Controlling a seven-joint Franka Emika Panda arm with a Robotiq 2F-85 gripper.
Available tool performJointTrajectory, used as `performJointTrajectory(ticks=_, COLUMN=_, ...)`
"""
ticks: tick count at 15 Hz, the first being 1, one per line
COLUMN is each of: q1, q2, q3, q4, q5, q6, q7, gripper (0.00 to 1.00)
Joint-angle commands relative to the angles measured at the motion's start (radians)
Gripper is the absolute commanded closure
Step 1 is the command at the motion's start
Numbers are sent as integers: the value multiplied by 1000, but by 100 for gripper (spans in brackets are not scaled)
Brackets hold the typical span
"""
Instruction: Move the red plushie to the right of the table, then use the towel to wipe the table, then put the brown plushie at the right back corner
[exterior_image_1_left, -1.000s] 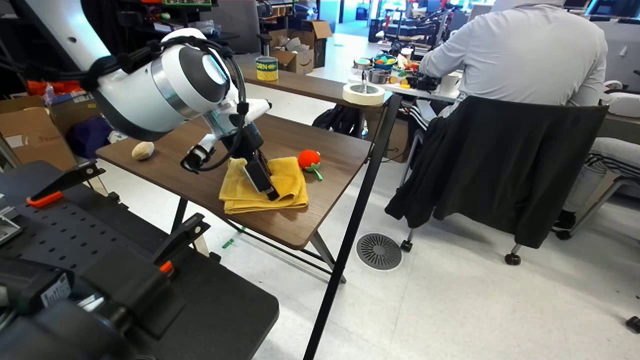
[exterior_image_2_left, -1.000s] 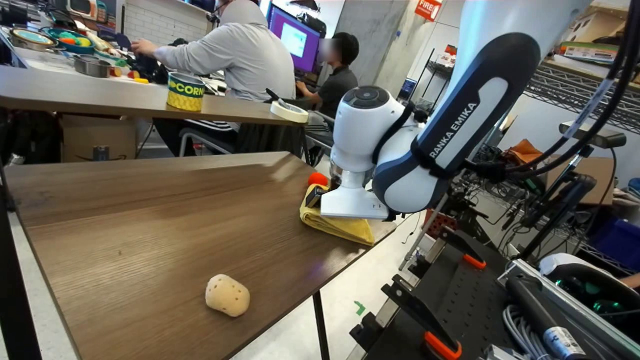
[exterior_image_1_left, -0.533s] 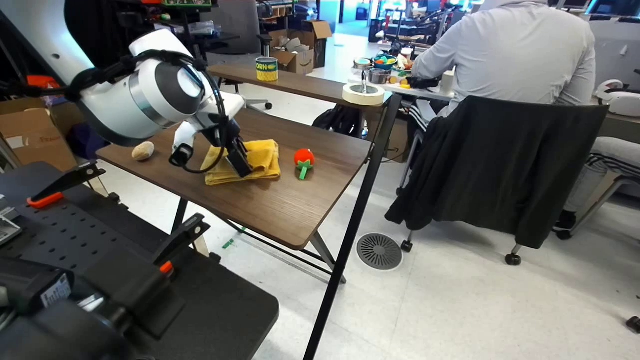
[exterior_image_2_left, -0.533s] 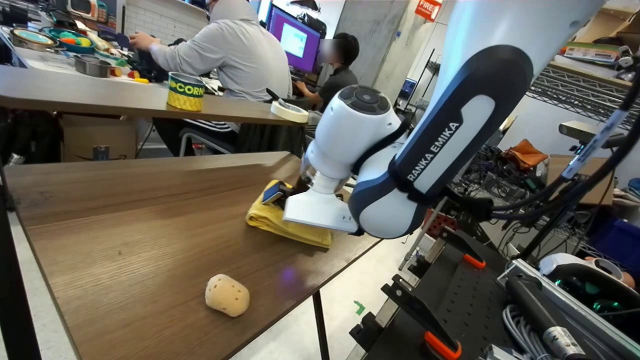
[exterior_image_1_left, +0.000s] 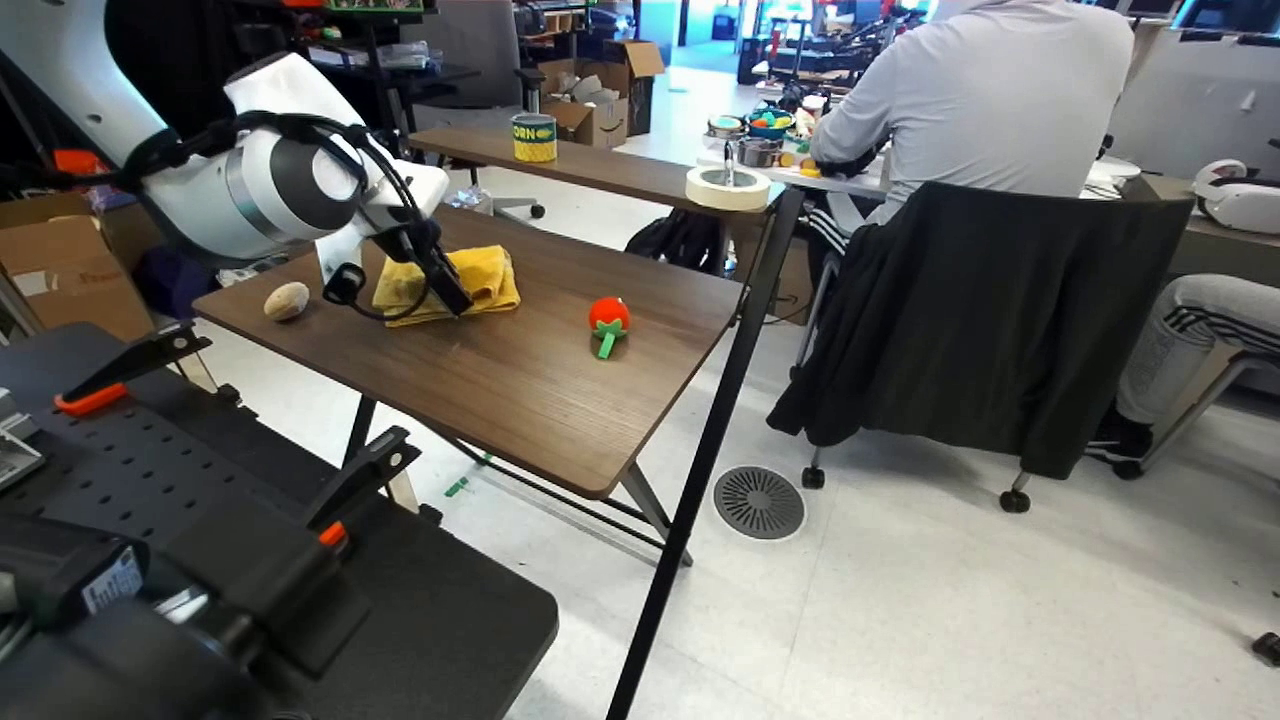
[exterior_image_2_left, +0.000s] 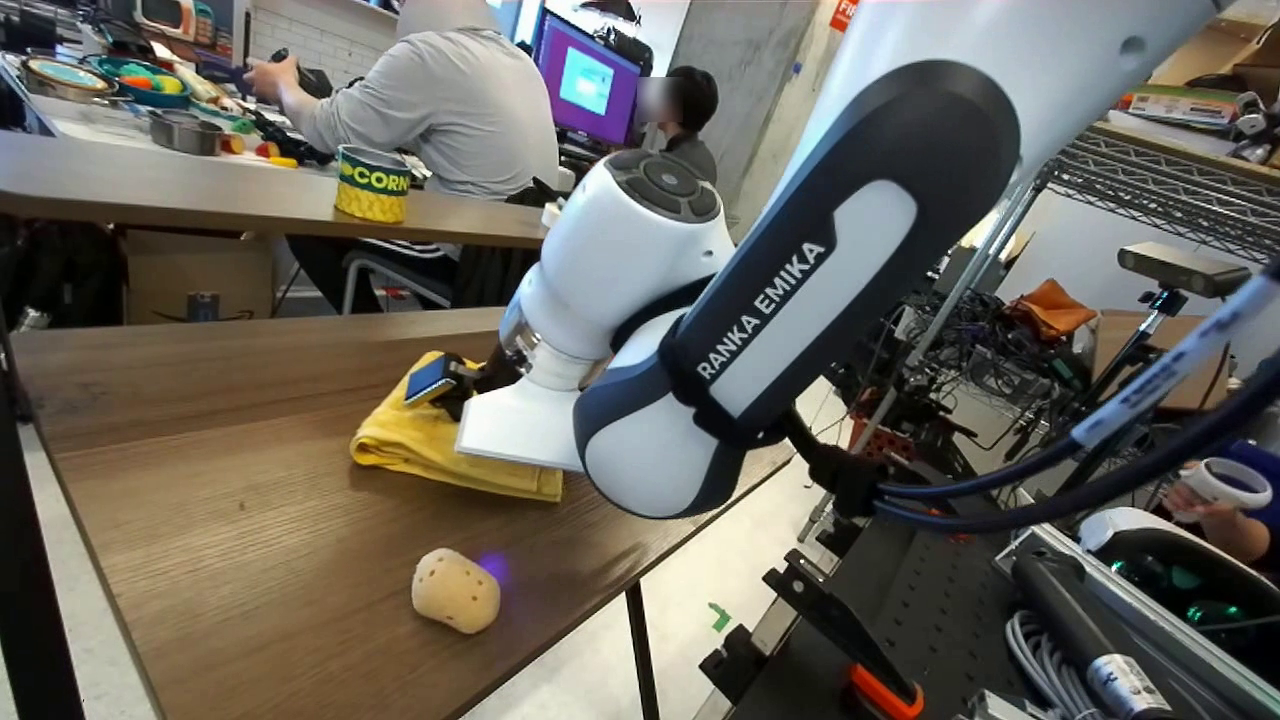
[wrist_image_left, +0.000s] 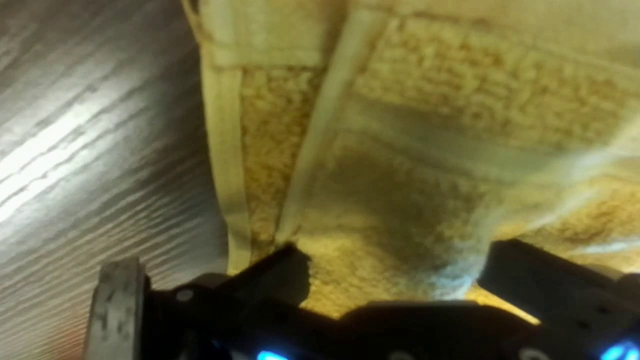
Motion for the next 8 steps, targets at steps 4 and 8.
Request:
performJointTrajectory(ticks=4, q1=21, q2=-215, q3=129, q4=-63, q5=24, q6=-187, q7=-255, gripper=0)
performJointTrajectory(ticks=8, q1=236, q2=-283, q3=-33, q4=-58, q5=-34, q6=-342, q7=-199, gripper=0)
